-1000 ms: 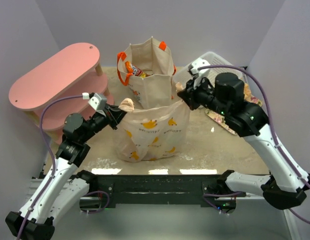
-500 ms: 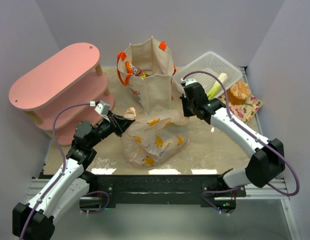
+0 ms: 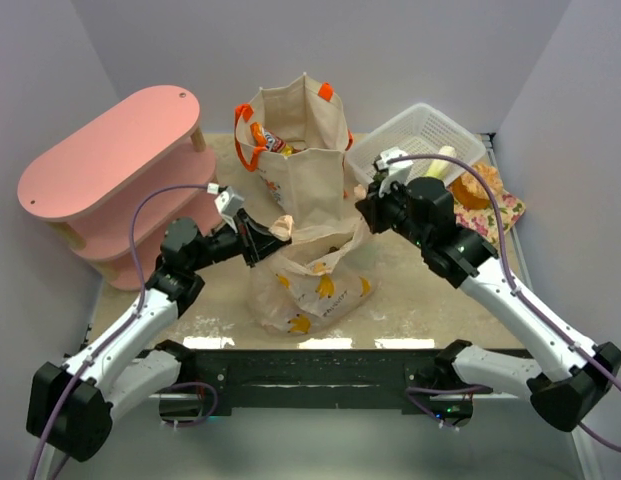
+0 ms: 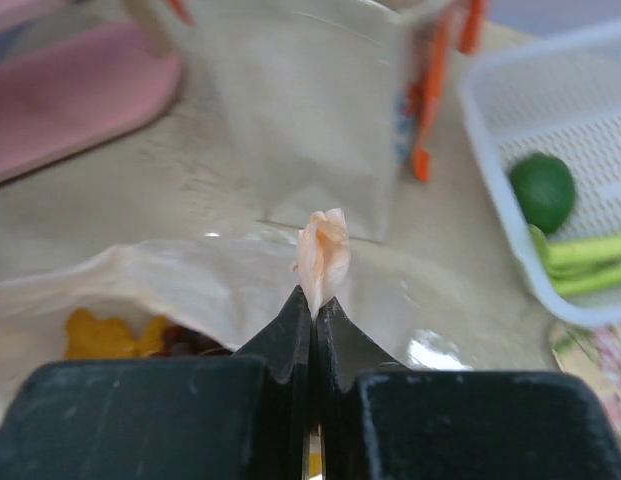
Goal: Place the mixed food into the grocery bags and tie them
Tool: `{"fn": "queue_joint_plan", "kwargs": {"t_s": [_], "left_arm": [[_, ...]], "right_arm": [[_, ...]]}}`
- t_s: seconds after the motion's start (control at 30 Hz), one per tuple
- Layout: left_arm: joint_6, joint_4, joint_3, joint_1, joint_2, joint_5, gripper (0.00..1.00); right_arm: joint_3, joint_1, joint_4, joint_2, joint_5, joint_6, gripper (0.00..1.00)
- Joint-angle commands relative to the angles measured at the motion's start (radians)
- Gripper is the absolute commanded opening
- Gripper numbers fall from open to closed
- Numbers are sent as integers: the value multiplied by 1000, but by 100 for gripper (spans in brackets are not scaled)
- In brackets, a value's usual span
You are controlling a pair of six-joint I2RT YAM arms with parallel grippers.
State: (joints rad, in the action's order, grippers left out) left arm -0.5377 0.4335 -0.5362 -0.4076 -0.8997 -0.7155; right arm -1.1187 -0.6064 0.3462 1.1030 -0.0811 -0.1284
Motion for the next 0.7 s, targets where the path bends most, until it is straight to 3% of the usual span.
{"fn": "queue_joint_plan", "kwargs": {"t_s": [0.0,0.17,0.27,0.47,0.67], "left_arm": [[24,-106,-160,-4,-94,-134,0],[171,-472,-382,-4,-264,-180,0],[217,-580,-451,-7,-367,-225,0],[197,-544,-462,-14,-430,-236,0],[226,-493,-461,-19,-447,-312,0]], "right_arm": [[62,-102,-177,-58,248,117,0],[97,-180,-236,-74,386,122,0],[97,-216,-242,-62,426,161,0],[39,-250,-173,12,535,207,0],[-29,-256,-125,90,514,216,0]]}}
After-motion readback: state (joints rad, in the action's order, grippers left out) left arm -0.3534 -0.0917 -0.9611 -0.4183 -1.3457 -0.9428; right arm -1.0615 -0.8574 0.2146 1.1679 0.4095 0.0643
